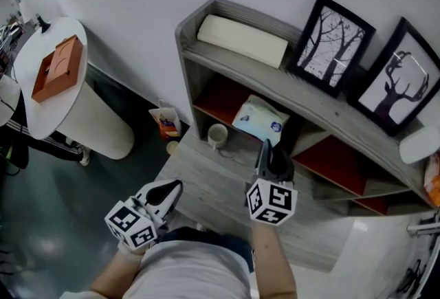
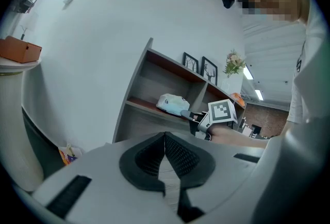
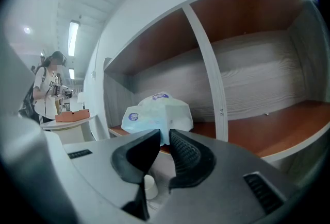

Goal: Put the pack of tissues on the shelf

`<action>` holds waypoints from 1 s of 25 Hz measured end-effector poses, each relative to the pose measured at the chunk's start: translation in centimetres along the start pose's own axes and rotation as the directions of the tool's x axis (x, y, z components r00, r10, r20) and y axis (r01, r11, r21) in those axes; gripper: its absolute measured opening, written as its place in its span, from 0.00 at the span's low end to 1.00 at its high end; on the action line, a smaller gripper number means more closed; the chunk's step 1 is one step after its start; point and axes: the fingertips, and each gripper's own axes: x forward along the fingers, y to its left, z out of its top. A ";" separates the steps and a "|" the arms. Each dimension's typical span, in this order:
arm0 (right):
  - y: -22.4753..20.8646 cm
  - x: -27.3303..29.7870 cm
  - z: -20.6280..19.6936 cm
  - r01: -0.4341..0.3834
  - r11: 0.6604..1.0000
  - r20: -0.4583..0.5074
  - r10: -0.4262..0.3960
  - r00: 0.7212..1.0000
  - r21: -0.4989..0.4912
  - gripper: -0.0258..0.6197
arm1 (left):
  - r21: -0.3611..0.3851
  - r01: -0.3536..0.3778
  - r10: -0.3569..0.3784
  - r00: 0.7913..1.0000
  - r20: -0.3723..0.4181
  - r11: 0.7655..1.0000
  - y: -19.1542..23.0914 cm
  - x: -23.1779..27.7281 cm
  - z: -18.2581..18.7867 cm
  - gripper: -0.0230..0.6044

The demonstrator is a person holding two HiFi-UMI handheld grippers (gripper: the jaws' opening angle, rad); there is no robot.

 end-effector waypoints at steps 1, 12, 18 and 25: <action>0.0 0.1 -0.1 0.003 1.000 -0.003 -0.003 1.000 0.000 0.11 | 0.000 -0.001 0.001 1.000 0.000 1.000 0.0 0.0 0.0 0.06; -0.3 -0.1 0.1 0.009 1.000 0.011 -0.009 1.000 0.010 0.19 | 0.009 -0.001 0.001 1.000 -0.004 1.000 -0.9 -0.3 -0.2 0.06; 0.0 -1.2 1.4 0.005 1.000 0.044 -0.006 0.999 0.008 0.19 | 0.021 0.015 -0.015 1.000 -0.001 1.000 -1.4 -0.6 -0.1 0.06; 0.5 -4.6 2.9 0.001 1.000 0.078 -0.003 0.997 0.031 0.19 | 0.035 0.073 -0.072 0.997 -0.011 0.997 -2.9 0.2 0.2 0.06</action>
